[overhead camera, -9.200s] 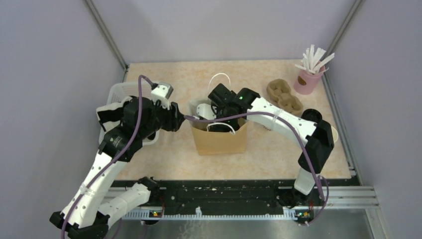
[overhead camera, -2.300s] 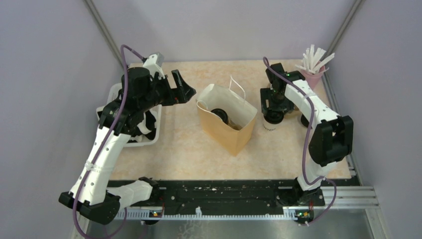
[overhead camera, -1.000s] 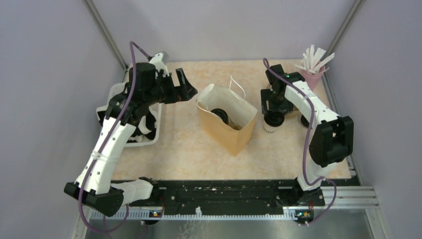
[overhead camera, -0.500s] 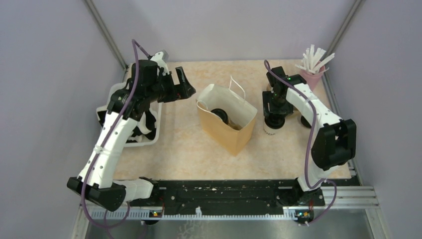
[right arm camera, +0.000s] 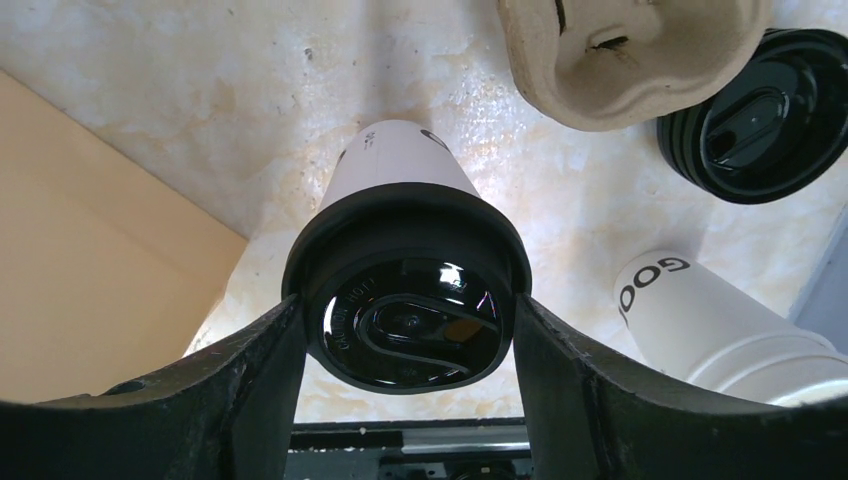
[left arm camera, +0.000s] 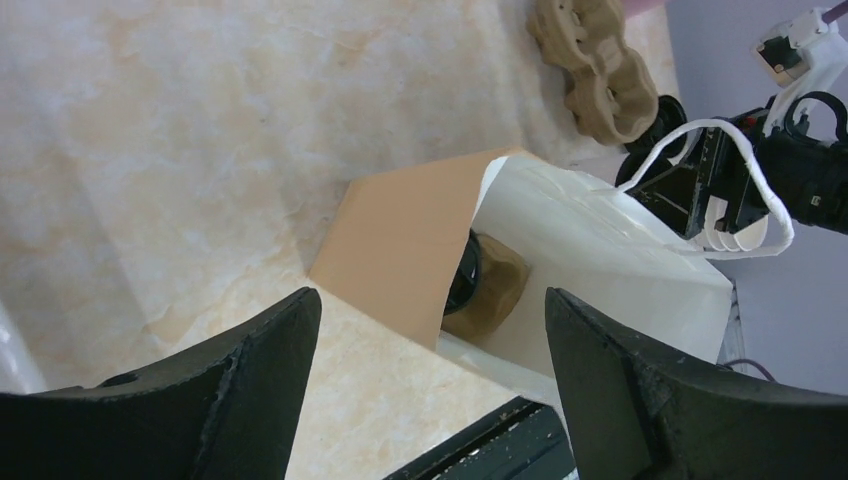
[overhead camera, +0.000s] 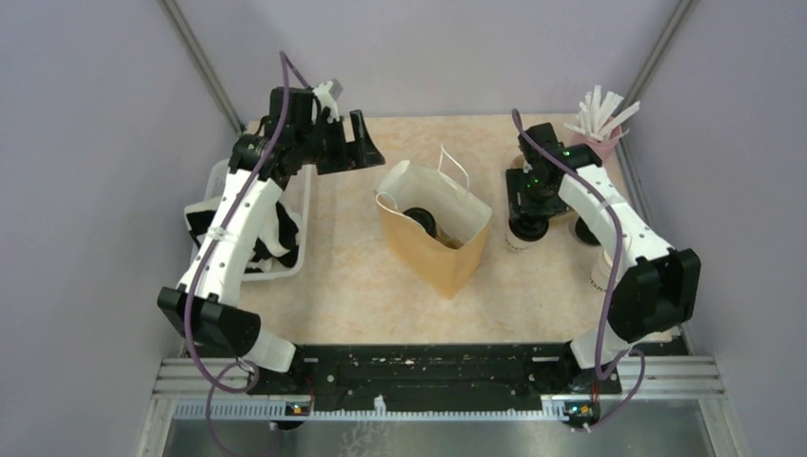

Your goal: Pack the takeout coffee

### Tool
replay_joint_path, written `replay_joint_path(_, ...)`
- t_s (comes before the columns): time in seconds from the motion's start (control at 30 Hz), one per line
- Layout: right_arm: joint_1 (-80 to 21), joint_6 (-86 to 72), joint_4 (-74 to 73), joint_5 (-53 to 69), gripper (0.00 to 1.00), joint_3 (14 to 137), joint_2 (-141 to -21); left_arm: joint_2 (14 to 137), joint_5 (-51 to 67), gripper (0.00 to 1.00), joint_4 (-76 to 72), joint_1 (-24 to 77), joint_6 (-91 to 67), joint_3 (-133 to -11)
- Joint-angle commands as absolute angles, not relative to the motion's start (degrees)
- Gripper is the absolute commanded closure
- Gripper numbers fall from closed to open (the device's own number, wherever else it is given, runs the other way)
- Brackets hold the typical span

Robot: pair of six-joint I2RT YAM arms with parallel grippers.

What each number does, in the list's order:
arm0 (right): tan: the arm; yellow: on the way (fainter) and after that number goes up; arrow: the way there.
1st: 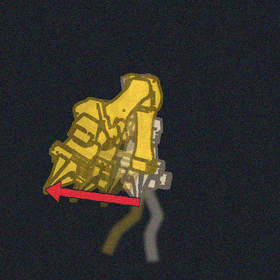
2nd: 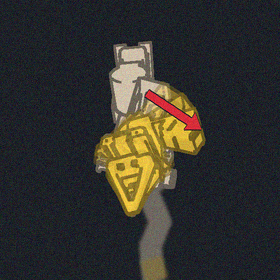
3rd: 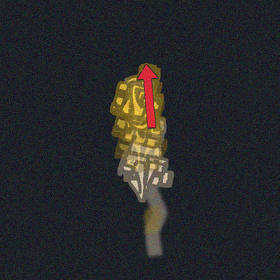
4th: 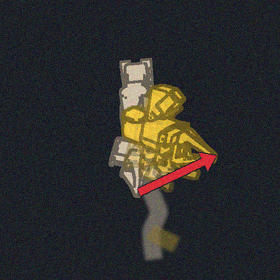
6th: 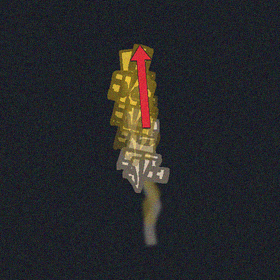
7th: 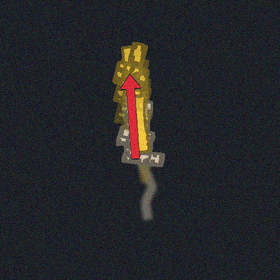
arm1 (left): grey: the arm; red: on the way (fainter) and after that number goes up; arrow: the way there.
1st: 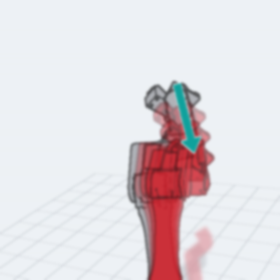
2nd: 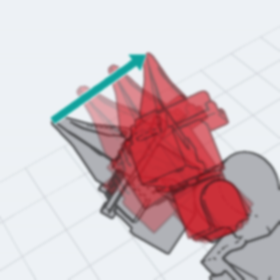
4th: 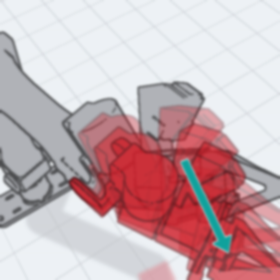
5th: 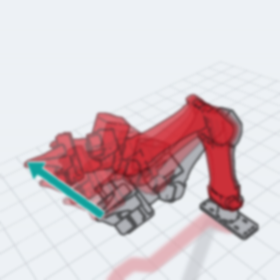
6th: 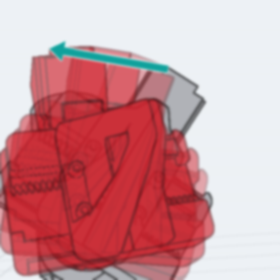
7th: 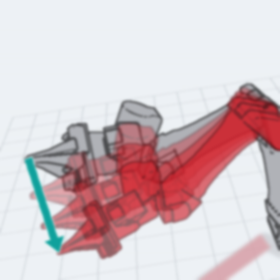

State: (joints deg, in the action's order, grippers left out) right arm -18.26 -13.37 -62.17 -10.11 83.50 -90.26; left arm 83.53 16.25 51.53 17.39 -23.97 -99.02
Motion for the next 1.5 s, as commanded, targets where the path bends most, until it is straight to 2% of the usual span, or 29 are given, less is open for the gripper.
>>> replay_joint_path(0.0,-18.8,-10.3,-62.2,-10.1,0.39,85.5,-84.9,88.5,29.8,0.14,47.1,17.0,-19.0,-102.5)
replay_joint_path(0.13,-18.8,-9.9,-63.3,-9.6,0.42,86.9,-82.3,92.2,34.0,0.22,46.4,17.3,-17.2,-102.5)
replay_joint_path(0.4,-18.8,-8.8,-67.0,-8.3,0.45,94.2,-78.6,97.6,32.9,0.38,46.1,19.0,-12.2,-105.2)
replay_joint_path(0.63,-18.8,-7.2,-72.5,-9.0,0.47,102.0,-77.7,103.7,26.7,0.50,52.5,23.5,-7.1,-112.9)
replay_joint_path(0.87,-18.8,-6.6,-74.9,-6.1,0.49,113.8,-77.8,104.1,20.7,0.71,52.6,25.1,-6.1,-114.3)
replay_joint_path(1.1,-20.6,-6.2,-74.1,1.4,0.54,124.1,-79.6,100.6,18.2,0.94,48.1,25.5,-7.0,-110.4)
replay_joint_path(1.23,-26.4,-6.2,-74.7,3.3,0.54,131.3,-82.4,96.1,16.6,0.99,44.1,25.5,-7.6,-105.7)
replay_joint_path(1.33,-33.4,-6.5,-75.9,3.8,0.54,139.5,-86.4,93.5,15.7,1.00,42.1,25.6,-8.2,-102.9)
replay_joint_path(1.47,-39.9,-6.3,-74.0,5.1,0.54,141.6,-88.7,89.7,14.3,1.00,39.4,25.5,-9.5,-98.3)
